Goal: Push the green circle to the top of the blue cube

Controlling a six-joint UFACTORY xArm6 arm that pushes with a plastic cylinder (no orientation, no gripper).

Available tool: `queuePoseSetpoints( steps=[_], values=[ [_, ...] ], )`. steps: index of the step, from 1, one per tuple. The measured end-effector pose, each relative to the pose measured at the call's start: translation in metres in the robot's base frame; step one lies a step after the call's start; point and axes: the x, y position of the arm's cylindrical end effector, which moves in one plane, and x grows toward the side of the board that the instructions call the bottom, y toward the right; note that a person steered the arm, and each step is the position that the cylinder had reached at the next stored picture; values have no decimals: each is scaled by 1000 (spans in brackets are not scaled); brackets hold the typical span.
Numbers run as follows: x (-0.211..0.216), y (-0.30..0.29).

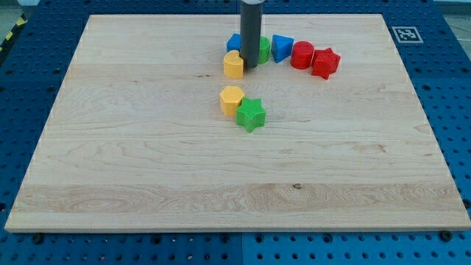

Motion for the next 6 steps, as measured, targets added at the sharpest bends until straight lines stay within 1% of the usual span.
queuePoseSetpoints(
  steps=[1,2,3,5,6],
  values=[
    [4,11],
    [1,35],
    [-18,43],
    [-52,13],
    [-55,7]
  ],
)
